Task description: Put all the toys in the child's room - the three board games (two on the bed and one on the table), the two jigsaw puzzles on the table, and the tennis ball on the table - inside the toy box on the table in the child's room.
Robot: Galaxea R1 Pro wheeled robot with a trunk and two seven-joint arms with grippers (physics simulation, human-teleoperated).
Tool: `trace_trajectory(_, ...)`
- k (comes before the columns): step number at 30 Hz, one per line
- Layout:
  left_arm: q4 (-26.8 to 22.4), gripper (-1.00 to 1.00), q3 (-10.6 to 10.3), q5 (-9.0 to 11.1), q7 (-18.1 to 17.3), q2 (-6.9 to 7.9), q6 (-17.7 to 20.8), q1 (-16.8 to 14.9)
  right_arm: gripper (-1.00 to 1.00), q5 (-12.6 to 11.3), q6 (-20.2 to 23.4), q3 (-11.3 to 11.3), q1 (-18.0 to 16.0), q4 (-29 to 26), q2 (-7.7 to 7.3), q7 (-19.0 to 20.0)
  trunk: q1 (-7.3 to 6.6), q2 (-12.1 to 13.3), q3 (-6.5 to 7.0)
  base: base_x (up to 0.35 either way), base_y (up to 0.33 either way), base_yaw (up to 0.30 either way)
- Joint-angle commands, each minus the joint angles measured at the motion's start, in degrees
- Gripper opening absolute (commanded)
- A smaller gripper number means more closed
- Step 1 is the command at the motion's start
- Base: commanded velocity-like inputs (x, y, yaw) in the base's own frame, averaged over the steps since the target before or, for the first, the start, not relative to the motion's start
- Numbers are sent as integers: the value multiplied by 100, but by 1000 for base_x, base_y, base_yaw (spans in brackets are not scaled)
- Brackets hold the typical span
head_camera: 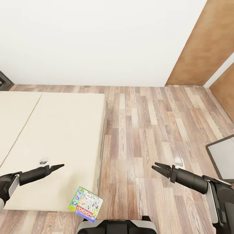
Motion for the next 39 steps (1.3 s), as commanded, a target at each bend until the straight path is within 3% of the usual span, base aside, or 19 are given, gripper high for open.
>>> trace_trajectory(1, 1, 100, 15, -2, -15, 1, 58, -3, 100, -17, 41, -1, -3, -1, -1, 8, 3, -7, 4, 0, 0, 0)
trace_trajectory(39, 2, 100, 6, 5, 12, 61, 47, -3, 100, -30, -193, 1, -3, 2, 20, 2, 3, -7, 358, 0, 0, 0)
